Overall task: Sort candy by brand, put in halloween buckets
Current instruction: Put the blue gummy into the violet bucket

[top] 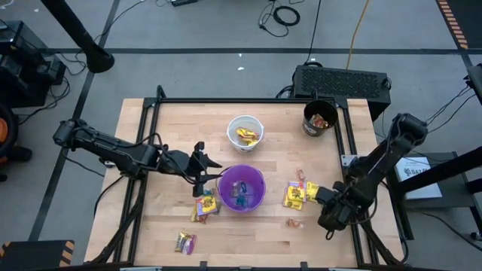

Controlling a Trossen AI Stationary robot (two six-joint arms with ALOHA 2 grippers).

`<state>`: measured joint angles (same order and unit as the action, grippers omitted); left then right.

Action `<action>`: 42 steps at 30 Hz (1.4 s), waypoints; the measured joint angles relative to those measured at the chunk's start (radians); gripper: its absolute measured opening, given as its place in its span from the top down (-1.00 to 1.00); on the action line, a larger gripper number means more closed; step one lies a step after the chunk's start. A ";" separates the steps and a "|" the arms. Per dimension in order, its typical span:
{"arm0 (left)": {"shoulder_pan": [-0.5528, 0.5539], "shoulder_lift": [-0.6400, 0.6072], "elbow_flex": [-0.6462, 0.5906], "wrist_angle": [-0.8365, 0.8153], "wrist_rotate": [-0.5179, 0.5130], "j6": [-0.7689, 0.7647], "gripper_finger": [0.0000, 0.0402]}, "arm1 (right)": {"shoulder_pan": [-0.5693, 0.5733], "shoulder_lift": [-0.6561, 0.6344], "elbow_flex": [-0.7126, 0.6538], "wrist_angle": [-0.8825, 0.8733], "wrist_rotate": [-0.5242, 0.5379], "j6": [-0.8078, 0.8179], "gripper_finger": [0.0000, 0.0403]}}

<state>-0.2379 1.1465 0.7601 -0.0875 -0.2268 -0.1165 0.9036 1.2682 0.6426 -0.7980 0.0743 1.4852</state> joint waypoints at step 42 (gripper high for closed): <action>0.001 0.000 0.000 0.001 -0.002 0.000 0.23 | -0.009 -0.100 0.016 0.536 0.775 -0.547 0.91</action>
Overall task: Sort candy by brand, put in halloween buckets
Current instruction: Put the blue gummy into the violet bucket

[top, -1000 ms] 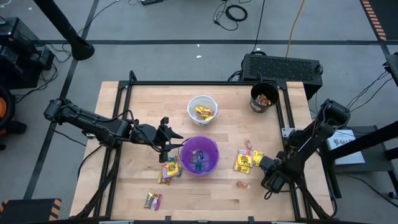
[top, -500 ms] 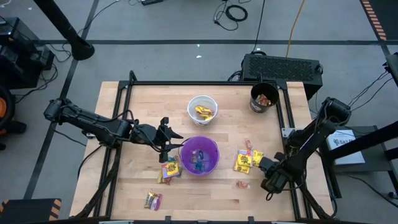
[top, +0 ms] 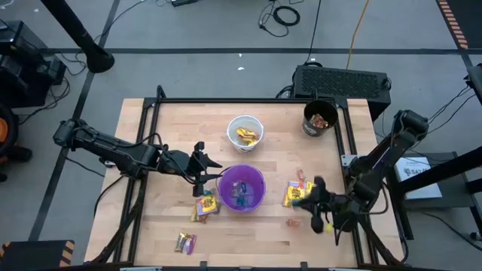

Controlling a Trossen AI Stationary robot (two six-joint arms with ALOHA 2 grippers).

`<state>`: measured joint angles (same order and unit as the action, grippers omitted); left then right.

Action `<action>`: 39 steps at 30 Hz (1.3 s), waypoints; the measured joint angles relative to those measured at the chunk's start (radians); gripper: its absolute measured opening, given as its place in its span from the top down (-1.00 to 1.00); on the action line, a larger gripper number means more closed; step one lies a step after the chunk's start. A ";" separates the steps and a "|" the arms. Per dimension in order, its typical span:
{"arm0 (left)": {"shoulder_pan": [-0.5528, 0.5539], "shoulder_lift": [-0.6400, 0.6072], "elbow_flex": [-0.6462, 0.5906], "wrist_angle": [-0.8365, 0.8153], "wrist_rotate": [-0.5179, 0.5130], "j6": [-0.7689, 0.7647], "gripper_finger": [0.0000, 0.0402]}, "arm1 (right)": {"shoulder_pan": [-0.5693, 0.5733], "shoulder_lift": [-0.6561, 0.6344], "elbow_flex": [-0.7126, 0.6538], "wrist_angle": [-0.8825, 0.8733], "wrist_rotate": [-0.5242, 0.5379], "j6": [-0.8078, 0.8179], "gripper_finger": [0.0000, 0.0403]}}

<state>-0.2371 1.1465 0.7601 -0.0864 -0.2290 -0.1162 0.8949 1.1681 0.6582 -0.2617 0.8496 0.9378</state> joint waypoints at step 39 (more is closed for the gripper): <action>0.000 0.000 0.000 -0.002 -0.012 -0.010 0.23 | -0.459 -0.057 0.001 0.551 -0.299 -1.730 0.91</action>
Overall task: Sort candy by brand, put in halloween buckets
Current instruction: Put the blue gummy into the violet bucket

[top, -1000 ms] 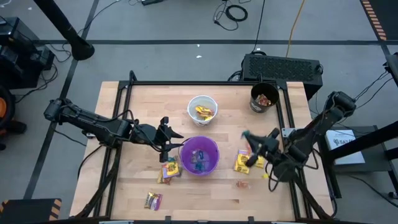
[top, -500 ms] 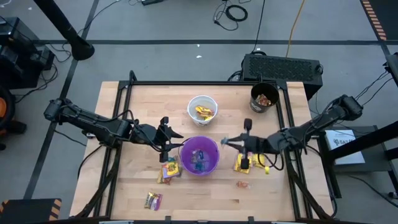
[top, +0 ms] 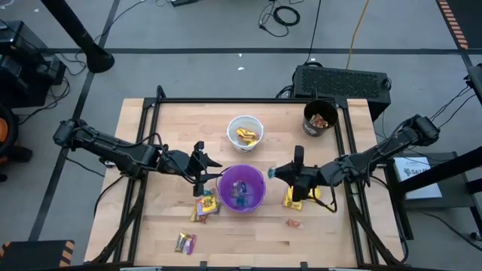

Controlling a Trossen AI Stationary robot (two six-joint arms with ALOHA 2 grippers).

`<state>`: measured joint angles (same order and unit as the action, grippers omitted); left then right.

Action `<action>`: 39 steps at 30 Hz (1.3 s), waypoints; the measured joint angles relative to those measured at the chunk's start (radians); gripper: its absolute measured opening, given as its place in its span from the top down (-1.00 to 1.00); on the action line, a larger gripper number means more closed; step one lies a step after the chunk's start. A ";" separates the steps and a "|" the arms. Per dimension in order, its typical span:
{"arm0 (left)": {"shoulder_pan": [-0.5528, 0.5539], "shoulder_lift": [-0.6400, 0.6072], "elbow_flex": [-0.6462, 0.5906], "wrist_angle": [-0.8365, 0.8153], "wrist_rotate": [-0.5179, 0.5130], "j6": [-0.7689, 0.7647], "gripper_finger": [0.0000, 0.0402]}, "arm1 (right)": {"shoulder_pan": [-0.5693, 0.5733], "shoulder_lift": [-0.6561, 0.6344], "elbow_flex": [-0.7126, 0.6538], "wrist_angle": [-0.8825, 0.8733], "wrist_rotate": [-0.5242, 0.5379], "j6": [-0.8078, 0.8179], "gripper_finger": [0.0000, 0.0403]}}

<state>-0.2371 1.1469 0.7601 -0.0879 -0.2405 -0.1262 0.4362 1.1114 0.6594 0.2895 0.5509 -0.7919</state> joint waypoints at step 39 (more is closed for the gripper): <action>-0.009 -0.035 -0.001 -0.179 0.000 -0.084 0.23 | -0.124 0.349 0.173 0.021 -0.166 0.930 0.13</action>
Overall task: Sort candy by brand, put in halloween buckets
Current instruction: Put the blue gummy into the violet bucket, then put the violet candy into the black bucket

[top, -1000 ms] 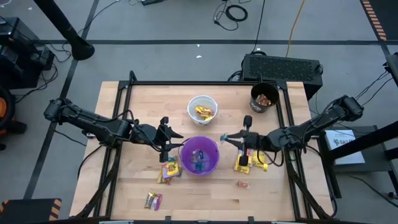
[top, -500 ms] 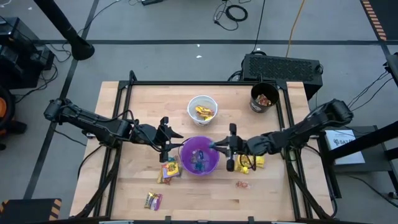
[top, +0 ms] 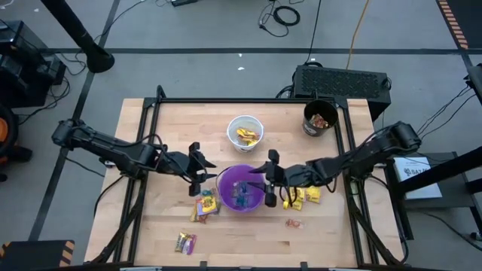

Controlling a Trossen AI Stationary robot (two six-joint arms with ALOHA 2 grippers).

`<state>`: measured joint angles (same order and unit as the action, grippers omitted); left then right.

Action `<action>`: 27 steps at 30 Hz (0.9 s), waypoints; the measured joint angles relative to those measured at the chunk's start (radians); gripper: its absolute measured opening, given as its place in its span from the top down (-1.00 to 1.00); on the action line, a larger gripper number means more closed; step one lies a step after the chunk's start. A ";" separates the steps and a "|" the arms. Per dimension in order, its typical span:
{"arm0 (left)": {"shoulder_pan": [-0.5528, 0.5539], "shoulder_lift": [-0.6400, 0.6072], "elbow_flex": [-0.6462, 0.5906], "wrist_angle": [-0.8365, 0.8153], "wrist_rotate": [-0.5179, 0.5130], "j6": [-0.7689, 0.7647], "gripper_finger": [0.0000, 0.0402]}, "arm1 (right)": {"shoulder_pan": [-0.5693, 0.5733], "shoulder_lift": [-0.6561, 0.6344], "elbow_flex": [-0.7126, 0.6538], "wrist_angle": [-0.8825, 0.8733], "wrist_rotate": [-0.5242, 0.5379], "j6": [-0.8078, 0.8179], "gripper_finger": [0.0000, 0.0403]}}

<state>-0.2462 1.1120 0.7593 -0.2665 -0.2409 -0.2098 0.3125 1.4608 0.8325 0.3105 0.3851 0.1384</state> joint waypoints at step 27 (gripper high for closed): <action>-0.734 0.244 0.000 -0.118 0.024 -1.070 0.23 | 0.017 -0.014 0.025 -0.122 0.001 -0.023 0.09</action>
<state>-0.9800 1.3563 0.7597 -0.3843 -0.2171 -1.2800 0.3290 1.4471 0.8570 0.1886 0.3859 0.1154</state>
